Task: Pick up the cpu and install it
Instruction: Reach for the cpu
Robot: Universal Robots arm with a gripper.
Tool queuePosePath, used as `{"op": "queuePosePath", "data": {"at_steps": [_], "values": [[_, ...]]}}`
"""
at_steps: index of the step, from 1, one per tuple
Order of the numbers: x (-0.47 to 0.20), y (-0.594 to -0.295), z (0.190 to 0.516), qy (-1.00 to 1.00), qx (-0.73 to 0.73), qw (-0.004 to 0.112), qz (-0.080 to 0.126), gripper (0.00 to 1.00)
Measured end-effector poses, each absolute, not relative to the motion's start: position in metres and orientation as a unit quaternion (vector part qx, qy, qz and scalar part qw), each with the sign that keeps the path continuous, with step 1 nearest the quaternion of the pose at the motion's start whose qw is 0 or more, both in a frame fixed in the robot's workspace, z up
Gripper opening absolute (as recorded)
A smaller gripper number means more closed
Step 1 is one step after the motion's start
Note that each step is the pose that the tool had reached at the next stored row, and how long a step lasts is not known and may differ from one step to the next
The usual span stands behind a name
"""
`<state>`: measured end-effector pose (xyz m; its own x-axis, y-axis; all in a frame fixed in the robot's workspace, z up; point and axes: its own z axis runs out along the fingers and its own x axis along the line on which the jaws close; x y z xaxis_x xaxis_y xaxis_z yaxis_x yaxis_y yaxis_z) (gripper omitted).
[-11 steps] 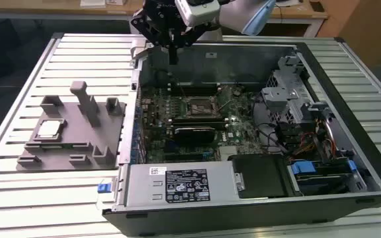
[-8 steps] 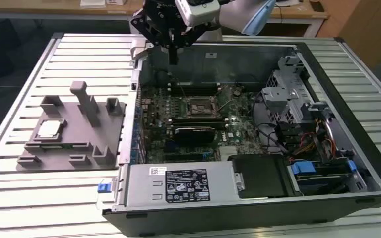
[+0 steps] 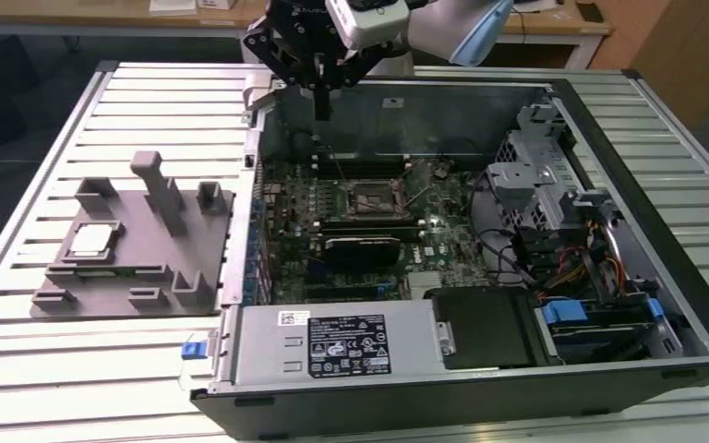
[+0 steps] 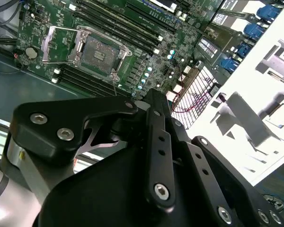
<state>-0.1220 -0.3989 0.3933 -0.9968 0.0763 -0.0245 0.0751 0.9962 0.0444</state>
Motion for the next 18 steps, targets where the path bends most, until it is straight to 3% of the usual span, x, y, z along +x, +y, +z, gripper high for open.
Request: {"op": "queuePosePath", "data": {"at_steps": [18], "values": [[-0.150,-0.399,0.393,0.999,0.038,0.013,0.022,0.11]]}}
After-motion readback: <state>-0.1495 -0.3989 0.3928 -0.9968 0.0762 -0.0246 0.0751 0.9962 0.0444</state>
